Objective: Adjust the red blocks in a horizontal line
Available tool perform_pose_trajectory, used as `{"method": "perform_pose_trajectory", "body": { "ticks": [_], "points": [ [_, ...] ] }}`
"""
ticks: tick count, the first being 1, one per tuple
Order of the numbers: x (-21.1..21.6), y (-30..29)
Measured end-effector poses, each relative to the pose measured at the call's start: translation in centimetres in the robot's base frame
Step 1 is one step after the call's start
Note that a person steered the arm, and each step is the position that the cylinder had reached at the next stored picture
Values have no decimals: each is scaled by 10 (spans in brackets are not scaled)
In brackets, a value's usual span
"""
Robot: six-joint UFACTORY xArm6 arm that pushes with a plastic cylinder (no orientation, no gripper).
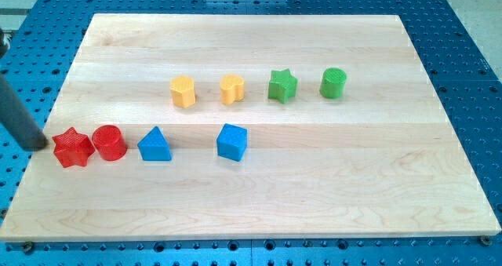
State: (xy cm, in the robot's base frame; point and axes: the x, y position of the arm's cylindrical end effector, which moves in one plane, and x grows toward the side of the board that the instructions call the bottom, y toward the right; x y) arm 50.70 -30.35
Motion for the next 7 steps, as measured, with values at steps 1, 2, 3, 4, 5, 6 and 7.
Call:
{"method": "perform_pose_trajectory", "body": {
  "ticks": [1,2,3,4,5,6,7],
  "points": [
    [70,64],
    [88,112],
    [46,132],
    [22,116],
    [24,96],
    [46,95],
    [41,86]
  ]
}}
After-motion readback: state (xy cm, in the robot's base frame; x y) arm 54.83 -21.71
